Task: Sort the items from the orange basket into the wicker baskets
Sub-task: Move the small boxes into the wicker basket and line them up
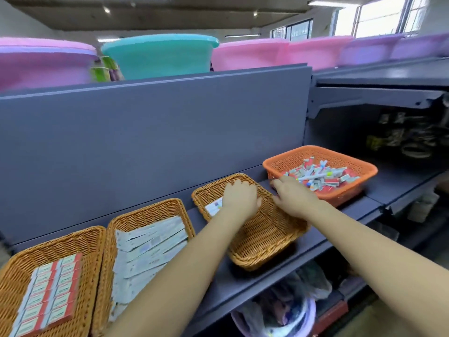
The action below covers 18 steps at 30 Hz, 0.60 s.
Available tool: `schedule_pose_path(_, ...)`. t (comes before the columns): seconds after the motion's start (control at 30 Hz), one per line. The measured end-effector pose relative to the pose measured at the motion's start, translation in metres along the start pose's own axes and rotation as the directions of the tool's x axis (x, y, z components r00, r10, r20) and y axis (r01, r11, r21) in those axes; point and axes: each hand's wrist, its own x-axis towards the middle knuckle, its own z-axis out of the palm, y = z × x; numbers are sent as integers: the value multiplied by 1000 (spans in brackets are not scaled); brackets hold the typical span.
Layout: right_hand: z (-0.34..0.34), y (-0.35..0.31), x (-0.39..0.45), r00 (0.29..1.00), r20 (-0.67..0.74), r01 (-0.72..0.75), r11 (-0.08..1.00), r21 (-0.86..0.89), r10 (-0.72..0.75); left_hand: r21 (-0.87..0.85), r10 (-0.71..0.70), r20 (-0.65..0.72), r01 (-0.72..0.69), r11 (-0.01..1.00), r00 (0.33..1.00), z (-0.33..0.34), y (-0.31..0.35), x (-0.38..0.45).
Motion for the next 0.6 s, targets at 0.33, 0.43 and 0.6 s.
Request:
schedule_pose_path(0.33,-6,95,33,983,2,-181,983,-28,181,-20,133,-29,-134,991,991,0,40,90)
schedule_pose_path(0.43,-1,118,39,974,31,-224,974,-21,225,-47,148,-20,-149,988,989,6,50,111)
schedule_pose_path(0.6,5,144,59,980,48,-191,981,-23,192,-92,109,19,-107,990,994,11,67,144)
